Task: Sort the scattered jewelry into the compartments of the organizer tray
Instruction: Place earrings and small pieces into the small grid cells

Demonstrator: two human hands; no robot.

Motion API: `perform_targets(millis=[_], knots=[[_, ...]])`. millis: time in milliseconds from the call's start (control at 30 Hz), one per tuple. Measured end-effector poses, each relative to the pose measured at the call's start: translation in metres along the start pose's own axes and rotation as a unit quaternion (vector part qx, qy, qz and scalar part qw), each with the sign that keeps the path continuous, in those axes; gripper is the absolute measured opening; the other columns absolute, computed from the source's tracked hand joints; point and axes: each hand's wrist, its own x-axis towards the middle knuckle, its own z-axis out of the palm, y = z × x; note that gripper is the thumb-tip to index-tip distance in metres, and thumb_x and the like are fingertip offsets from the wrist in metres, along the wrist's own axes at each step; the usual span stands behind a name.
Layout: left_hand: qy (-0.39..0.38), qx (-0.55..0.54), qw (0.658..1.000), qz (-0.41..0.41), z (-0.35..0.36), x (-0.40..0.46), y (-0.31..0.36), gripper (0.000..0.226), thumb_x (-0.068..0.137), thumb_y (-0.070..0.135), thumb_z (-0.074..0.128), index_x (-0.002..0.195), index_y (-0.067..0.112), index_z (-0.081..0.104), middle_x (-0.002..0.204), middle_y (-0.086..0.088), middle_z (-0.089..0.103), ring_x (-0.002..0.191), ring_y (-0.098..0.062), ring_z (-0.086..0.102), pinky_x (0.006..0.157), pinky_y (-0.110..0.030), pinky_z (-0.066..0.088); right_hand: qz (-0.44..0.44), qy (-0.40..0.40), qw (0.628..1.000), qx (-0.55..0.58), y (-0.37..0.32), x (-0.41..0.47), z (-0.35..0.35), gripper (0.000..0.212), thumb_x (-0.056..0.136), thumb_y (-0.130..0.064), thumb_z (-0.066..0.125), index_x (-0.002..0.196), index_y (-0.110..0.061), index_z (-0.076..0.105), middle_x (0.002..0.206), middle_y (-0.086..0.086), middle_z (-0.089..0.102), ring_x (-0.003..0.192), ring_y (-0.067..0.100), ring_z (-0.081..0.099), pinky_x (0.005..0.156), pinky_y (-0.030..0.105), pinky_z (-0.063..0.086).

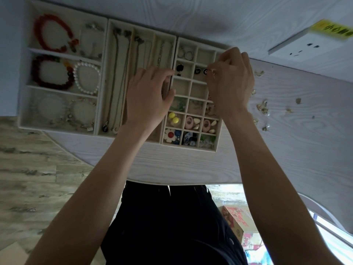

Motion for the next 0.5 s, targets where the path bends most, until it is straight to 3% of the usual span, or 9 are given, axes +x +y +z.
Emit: perform_targets(millis=[267, 500], knots=[[0.001, 0.005, 1.000, -0.003, 0.0006, 0.0002, 0.0002, 0.034, 0.088, 0.031, 0.062, 0.121, 0.022, 0.059, 0.106, 0.002, 0.063, 0.104, -0.021, 0.055, 0.094, -0.030, 0.037, 0.030, -0.058, 0.998, -0.017, -0.0050, -0.0026, 0.0092, 0.020, 0.084, -0.019, 0.062, 0.097, -0.008, 0.073, 0.114, 0.007, 0.059, 0.104, 0.023, 0.052, 0.078, 0.033, 0.050], [-0.001, 0.005, 1.000, -0.001, 0.0002, 0.0003, -0.0006, 0.033, 0.088, 0.030, 0.062, 0.120, 0.022, 0.060, 0.103, 0.002, 0.063, 0.103, -0.022, 0.055, 0.091, -0.029, 0.035, 0.074, -0.125, 0.987, 0.063, -0.0010, 0.0071, 0.0034, 0.011, 0.082, -0.018, 0.066, 0.090, -0.019, 0.073, 0.114, 0.001, 0.054, 0.107, 0.020, 0.047, 0.083, 0.031, 0.046]])
